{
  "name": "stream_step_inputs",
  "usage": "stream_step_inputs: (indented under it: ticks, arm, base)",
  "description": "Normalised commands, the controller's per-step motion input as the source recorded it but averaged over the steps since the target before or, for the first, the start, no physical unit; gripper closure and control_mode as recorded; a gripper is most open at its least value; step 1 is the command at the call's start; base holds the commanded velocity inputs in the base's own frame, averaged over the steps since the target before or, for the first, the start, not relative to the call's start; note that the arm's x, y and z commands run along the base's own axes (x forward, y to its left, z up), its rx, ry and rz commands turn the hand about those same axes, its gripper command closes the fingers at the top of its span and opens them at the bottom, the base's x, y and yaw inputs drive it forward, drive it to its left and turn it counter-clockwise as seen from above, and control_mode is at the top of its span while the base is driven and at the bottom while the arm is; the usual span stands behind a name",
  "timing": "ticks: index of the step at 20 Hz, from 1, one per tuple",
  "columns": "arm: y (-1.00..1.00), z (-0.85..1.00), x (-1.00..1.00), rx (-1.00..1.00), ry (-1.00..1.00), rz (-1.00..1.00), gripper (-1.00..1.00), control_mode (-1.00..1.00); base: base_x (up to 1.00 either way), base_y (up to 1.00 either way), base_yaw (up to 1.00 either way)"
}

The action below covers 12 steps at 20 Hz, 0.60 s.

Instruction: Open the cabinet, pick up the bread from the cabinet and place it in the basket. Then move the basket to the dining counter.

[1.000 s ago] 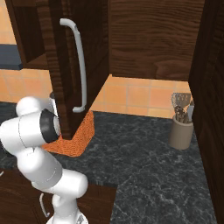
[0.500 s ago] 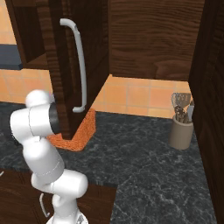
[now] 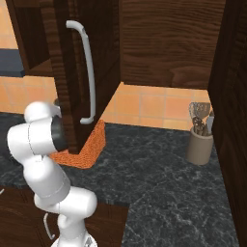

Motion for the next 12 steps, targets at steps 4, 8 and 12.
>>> stream_step_inputs:
  ticks: [4,8,12]
  arm:
    - [0.0,0.23,-0.01,-0.01,-0.22,0.0,-1.0,-1.0]
    - [0.03,0.15,-0.48,0.0,0.12,0.0,-1.0,-1.0]
    - [0.01,0.22,-0.2,0.0,0.18,0.01,-1.0,-1.0]
  base:
    - [0.0,0.0,0.0]
    - [0.0,0.0,0.0]
    - [0.0,0.0,0.0]
